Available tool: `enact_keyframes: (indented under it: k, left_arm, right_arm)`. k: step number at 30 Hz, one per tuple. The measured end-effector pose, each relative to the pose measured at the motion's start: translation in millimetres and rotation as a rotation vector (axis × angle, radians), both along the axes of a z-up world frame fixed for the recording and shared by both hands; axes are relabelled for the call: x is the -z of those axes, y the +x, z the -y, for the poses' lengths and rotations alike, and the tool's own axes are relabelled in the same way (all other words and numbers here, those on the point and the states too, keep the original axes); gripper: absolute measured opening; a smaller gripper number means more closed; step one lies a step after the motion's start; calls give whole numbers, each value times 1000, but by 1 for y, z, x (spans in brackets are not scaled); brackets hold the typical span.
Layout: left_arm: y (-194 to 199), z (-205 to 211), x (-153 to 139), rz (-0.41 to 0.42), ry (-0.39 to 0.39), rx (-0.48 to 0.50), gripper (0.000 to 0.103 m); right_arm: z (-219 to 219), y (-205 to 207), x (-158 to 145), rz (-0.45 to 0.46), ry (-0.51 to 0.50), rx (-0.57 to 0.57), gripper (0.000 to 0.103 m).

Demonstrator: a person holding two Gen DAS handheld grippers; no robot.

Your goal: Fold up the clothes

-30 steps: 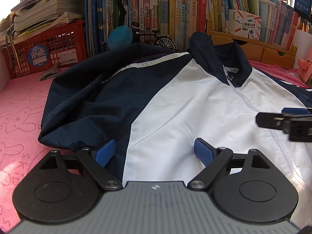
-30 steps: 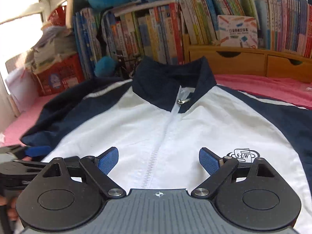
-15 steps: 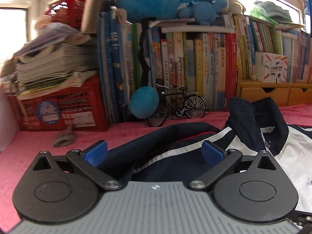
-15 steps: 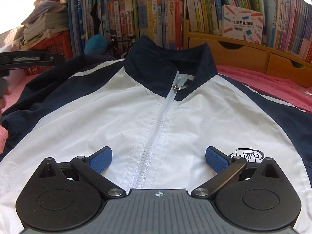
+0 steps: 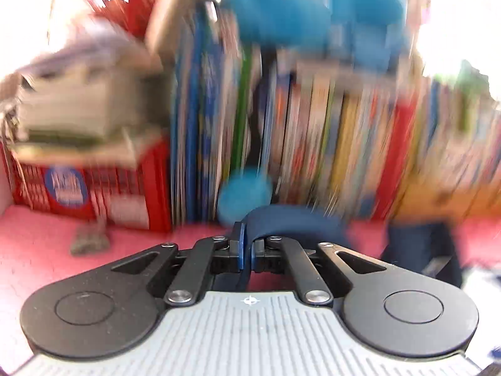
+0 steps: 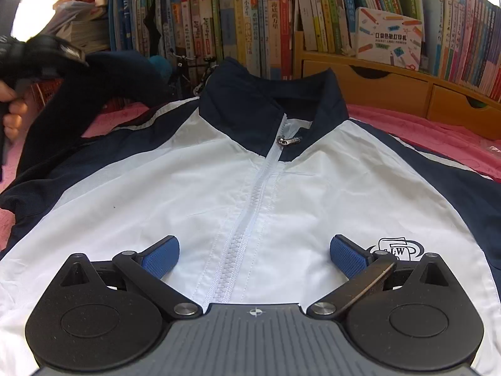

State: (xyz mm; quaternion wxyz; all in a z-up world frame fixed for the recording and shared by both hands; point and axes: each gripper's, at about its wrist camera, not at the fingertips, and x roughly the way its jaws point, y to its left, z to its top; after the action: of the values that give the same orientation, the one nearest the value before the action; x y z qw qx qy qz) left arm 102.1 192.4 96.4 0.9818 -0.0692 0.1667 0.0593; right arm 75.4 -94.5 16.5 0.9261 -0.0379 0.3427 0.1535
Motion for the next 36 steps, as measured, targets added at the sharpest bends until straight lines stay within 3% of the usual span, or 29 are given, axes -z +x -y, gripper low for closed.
enact_keyframes:
  k: [3,7,10,12,14,17,19,21,22,25,26,27,30,31,32,33,34,35,36]
  left_arm:
    - [-30,-33,-30,87,15,-86,4]
    - [-56,-116,-28,-13,-41,-342,7]
    - [-81,-171,-2,-146,-128,-477,19]
    - [-96,-191,18,-207,-166,-521,38]
    - [-109,-202,36,-251,-189,-549,49]
    - [-110,-204,49,-297,-179,-578,55]
    - [-99,-190,47,-346,-50,-555,55]
    - [-88,-156,43,-392,209,-449,55]
    - [-84,-138,42,-393,302,-363,55]
    - [-81,-98,33,-321,365,-130,63]
    - [-79,-87,31,-295,378,-80,79]
    - [-72,-79,32,-289,396,-57,87]
    - [-31,-72,58,-393,456,-156,85]
    - [-25,-80,65,-415,411,-195,82]
    - [-18,-87,73,-437,367,-235,68]
    - [-11,-95,80,-459,322,-274,45]
    - [-8,-102,83,-463,267,-309,33]
    - [-14,-107,76,-423,193,-323,17]
    - [-20,-110,65,-370,124,-311,15]
  right_arm:
    - [0,0,0,0,1,1,103]
    - [0,0,-1,0,5,2,103]
    - [0,0,-1,-1,5,2,103]
    - [1,0,-1,-1,5,1,103]
    - [2,0,-1,0,4,-1,103]
    - [5,0,-1,0,3,-4,103]
    - [5,0,-1,0,2,-5,103]
    - [6,-1,-1,0,1,-6,103]
    - [6,-1,-1,0,0,-6,103]
    - [6,-1,-1,0,-1,-7,103]
    - [6,-1,-1,0,-1,-7,103]
    - [6,0,0,0,-1,-7,103]
    - [6,0,0,0,-2,-7,103]
    - [6,0,0,0,1,-7,103]
    - [8,0,-1,1,10,-6,103]
    - [9,-1,-1,2,19,-5,103]
    - [10,-1,-1,3,28,-4,103]
    - [12,-1,-2,4,37,-3,103]
    - [13,-1,-2,5,46,-2,103]
